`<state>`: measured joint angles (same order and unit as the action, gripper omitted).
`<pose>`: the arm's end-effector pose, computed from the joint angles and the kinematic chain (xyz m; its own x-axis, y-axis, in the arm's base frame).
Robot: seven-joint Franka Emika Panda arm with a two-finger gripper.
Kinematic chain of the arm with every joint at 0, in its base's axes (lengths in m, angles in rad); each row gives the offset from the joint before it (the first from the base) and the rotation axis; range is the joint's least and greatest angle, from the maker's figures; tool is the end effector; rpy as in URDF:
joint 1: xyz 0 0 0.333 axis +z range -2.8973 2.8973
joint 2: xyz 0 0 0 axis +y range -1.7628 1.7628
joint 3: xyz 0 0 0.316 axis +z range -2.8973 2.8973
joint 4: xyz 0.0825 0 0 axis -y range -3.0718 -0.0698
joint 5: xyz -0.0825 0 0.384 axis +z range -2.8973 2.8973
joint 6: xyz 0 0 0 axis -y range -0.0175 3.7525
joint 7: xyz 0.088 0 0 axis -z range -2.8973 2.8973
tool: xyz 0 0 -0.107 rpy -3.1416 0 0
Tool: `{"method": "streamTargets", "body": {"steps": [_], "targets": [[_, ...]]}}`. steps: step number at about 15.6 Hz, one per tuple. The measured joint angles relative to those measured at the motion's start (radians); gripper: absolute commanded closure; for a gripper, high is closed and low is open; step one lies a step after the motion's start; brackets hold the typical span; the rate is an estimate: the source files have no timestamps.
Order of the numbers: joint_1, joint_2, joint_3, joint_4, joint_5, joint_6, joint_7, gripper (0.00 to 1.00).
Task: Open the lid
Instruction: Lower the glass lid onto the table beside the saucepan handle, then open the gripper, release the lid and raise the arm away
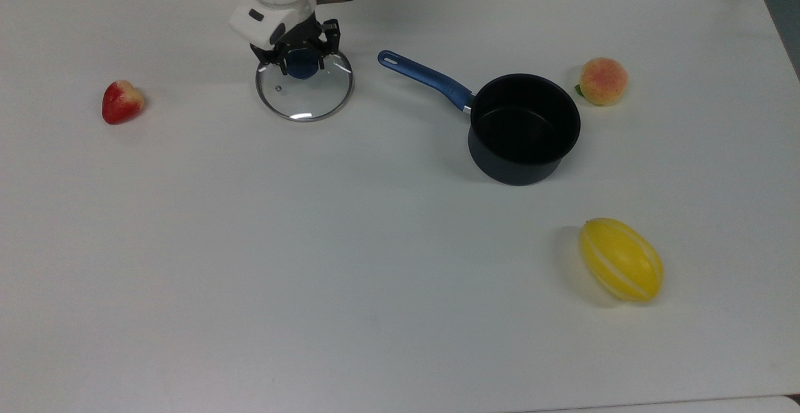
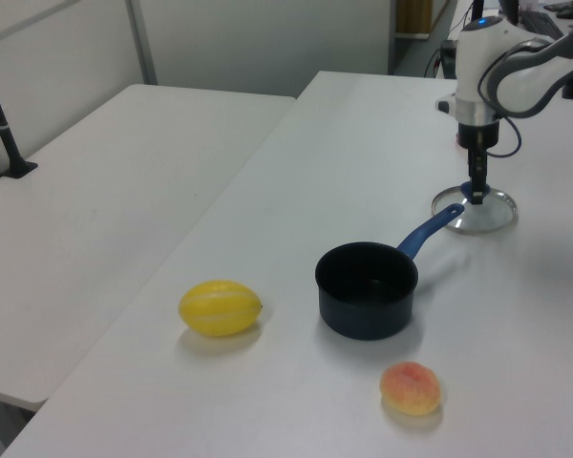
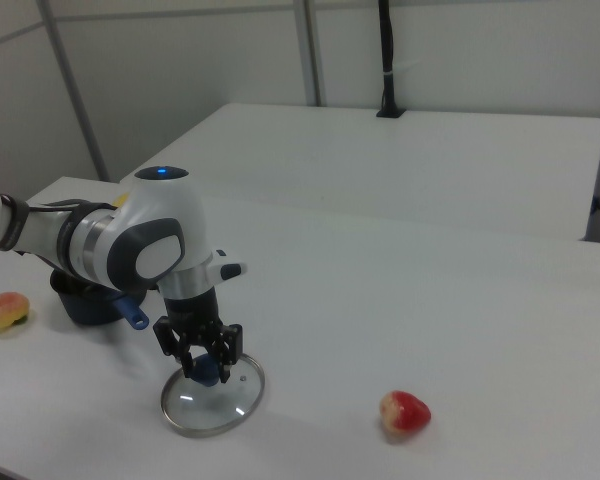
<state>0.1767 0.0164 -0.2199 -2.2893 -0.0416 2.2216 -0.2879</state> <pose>0.5061 -0.0232 0.3375 0.9596 0.2664 -0.0904 0.2682 -0.9633 0.0092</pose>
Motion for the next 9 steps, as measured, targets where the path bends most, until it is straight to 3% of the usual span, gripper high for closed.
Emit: {"method": "streamTargets", "body": {"steps": [2, 4, 9], "targets": [[0.0, 0.003, 0.008, 0.0, 0.0, 0.001, 0.005, 0.38], [-0.001, 0.003, 0.008, 0.001, 0.0, 0.001, 0.006, 0.03], [-0.006, 0.001, 0.007, 0.007, 0.0, -0.004, 0.016, 0.0]]}}
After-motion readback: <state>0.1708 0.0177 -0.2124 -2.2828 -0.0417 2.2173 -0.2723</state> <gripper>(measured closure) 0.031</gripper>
